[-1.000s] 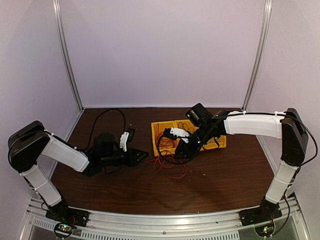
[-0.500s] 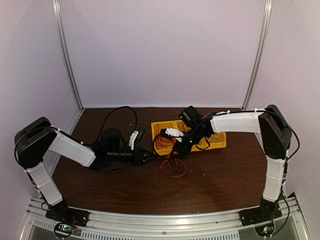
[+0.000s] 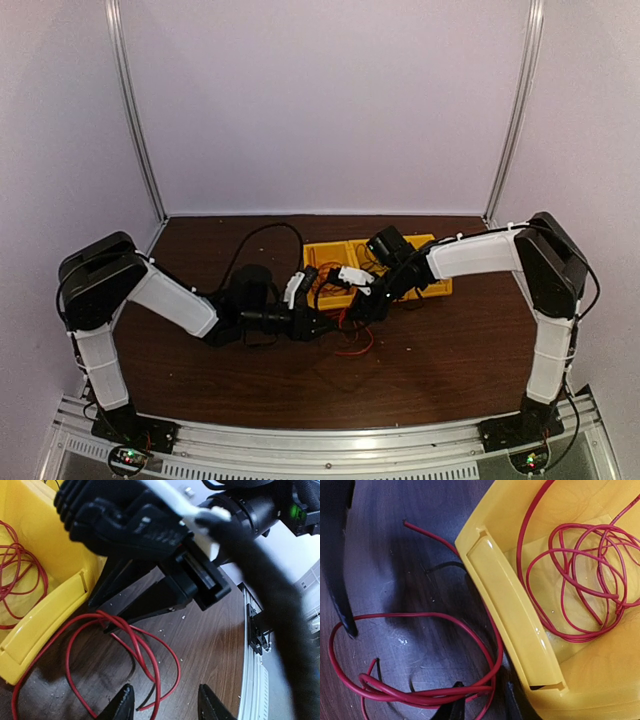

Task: Untangle the cables
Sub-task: Adjust the untangled cable.

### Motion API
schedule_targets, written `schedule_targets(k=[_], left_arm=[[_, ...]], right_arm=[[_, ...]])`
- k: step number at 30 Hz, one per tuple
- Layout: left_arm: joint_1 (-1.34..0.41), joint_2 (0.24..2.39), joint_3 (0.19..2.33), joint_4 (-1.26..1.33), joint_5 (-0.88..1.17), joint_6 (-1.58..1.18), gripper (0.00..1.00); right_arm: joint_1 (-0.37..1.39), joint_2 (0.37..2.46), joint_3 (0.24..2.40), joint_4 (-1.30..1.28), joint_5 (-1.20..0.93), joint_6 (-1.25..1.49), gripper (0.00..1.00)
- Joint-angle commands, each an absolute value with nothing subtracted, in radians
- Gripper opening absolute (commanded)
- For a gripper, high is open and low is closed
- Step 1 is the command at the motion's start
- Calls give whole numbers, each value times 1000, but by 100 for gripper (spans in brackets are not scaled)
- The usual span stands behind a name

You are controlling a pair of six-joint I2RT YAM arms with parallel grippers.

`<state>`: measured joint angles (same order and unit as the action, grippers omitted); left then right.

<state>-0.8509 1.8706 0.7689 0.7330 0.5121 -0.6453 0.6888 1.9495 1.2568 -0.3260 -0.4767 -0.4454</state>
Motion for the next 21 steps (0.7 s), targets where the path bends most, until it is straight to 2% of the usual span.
schedule_targets(k=[1, 5, 6, 9, 12, 15, 18, 21], left_arm=[[-870, 1934, 846, 787, 484, -676, 43], [-873, 1959, 887, 761, 496, -671, 39], [-872, 1960, 893, 751, 491, -666, 38], [-873, 1964, 897, 752, 488, -652, 31], [-872, 1981, 913, 733, 483, -656, 19], [-872, 2000, 937, 690, 462, -661, 16], [-871, 2014, 955, 664, 454, -665, 8], [-871, 2006, 939, 671, 450, -669, 1]], right_arm=[[681, 1883, 1229, -235, -519, -450, 22], [680, 1854, 1206, -206, -552, -440, 2], [680, 1847, 1201, -200, -555, -441, 0], [681, 1839, 1195, -192, -560, -441, 0], [681, 1844, 1197, -207, -561, -442, 0], [678, 1839, 1183, -206, -565, -439, 0], [673, 1834, 1180, -213, -567, -432, 0], [663, 1820, 1178, -225, -567, -427, 5]])
